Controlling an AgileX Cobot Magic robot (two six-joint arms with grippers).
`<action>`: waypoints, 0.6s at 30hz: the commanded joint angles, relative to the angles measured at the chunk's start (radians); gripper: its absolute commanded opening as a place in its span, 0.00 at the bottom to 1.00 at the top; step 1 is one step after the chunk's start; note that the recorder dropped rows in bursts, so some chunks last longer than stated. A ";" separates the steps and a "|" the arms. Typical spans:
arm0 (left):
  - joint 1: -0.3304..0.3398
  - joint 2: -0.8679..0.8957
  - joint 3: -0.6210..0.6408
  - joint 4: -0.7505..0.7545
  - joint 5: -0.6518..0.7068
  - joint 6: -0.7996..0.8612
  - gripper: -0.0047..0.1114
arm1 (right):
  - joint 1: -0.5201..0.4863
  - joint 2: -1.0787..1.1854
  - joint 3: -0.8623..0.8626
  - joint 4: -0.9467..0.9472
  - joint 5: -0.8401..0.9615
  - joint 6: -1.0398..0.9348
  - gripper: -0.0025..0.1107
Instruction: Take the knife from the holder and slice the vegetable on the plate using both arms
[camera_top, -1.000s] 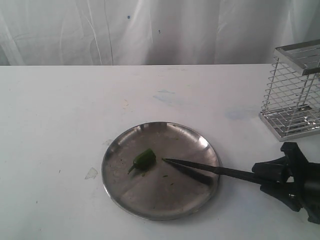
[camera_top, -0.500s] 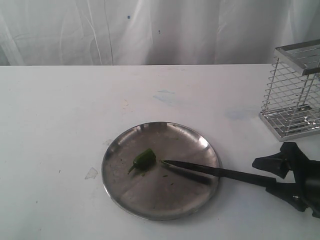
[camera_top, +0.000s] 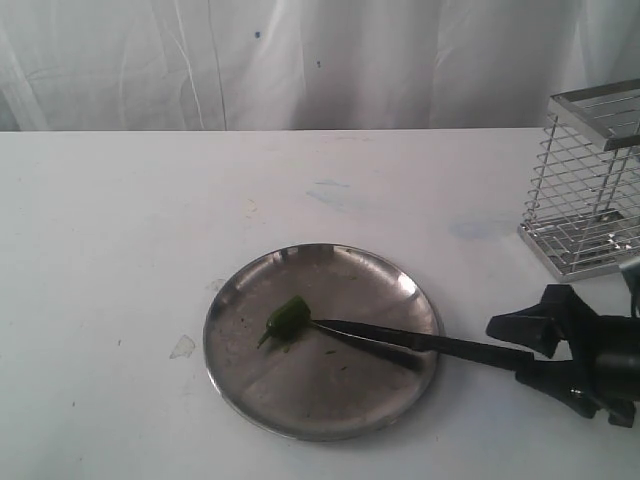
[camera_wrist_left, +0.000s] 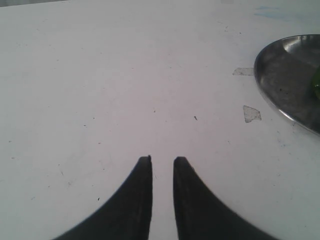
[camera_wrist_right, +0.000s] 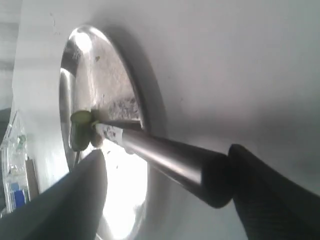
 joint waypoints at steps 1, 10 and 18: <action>-0.005 -0.005 0.003 -0.011 0.004 0.000 0.23 | 0.067 -0.002 -0.020 0.001 -0.050 -0.019 0.58; -0.005 -0.005 0.003 -0.011 0.004 0.000 0.23 | 0.073 -0.002 -0.058 0.003 -0.097 -0.019 0.58; -0.005 -0.005 0.003 -0.011 0.004 0.000 0.23 | 0.073 -0.002 -0.171 -0.117 -0.107 0.066 0.58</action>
